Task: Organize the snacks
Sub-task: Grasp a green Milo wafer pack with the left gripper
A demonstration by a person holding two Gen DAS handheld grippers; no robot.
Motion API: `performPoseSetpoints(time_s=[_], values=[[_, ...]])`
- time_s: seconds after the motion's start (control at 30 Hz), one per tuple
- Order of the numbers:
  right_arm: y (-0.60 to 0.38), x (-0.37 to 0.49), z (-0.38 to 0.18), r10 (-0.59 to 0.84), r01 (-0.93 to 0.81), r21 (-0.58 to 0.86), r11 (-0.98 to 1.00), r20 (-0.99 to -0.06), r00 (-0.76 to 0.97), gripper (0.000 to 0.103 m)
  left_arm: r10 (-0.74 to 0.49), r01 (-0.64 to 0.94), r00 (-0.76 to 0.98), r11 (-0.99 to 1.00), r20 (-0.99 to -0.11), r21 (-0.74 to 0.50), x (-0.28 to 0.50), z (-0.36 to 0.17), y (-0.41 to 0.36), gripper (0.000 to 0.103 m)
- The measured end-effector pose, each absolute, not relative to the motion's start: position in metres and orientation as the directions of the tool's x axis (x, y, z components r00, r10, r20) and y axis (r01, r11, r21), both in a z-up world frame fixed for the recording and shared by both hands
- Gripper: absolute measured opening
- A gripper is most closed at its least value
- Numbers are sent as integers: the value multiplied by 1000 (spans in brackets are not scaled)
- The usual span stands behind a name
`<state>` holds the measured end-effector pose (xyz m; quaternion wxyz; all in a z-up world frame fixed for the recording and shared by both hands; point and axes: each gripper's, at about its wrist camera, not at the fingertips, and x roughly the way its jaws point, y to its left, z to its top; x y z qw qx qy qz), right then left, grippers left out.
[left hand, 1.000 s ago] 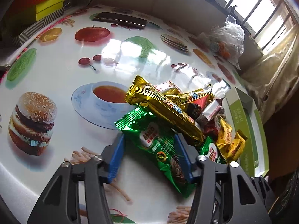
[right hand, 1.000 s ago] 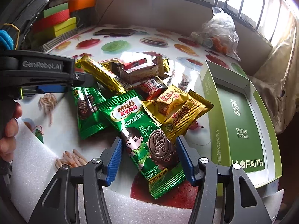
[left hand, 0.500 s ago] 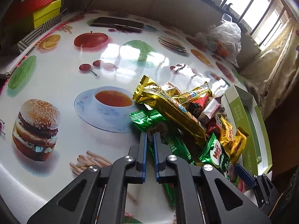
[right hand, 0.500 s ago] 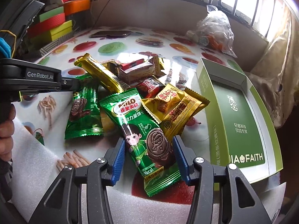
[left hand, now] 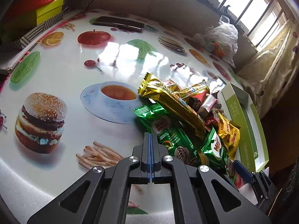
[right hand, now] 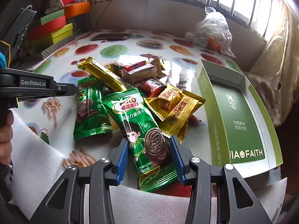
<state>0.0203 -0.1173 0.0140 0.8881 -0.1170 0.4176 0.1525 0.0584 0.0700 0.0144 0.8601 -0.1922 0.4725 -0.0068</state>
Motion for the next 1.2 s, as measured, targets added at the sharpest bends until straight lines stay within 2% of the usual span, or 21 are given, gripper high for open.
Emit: performPoseSetpoints(time_s=[0.13, 0.17, 0.2, 0.23, 0.27, 0.3, 0.5, 0.77, 1.13, 1.2], values=[[-115, 19, 13, 176, -371, -77, 925, -779, 601, 42, -218, -135, 542, 931, -811, -340, 59, 16, 61, 3], [-115, 20, 13, 178, -371, -75, 926, -780, 600, 42, -217, -124, 542, 935, -812, -332, 59, 17, 58, 10], [-116, 20, 13, 179, -369, -71, 927, -780, 599, 42, -217, -119, 538, 937, -814, -328, 59, 18, 55, 24], [-117, 20, 13, 180, -367, -68, 928, -779, 600, 42, -217, -113, 537, 939, -815, -325, 59, 19, 51, 34], [-118, 19, 14, 181, -363, -65, 929, -778, 601, 42, -219, -109, 537, 939, -814, -325, 60, 20, 49, 51], [-120, 19, 14, 182, -359, -61, 931, -777, 603, 42, -214, -112, 537, 941, -816, -321, 60, 21, 46, 58], [-130, 18, 15, 200, -351, -31, 936, -773, 601, 42, -153, -141, 479, 958, -864, -248, 72, 13, 30, 58], [-141, 17, 15, 216, -335, 4, 942, -770, 600, 42, -65, -156, 464, 976, -883, -154, 83, 11, 13, 58], [-141, 18, 14, 220, -333, 11, 943, -769, 600, 42, 24, -81, 460, 997, -888, -15, 81, 7, 3, 59], [-141, 17, 15, 221, -332, 11, 943, -768, 601, 42, 29, -75, 469, 997, -883, -7, 78, 7, 4, 54]])
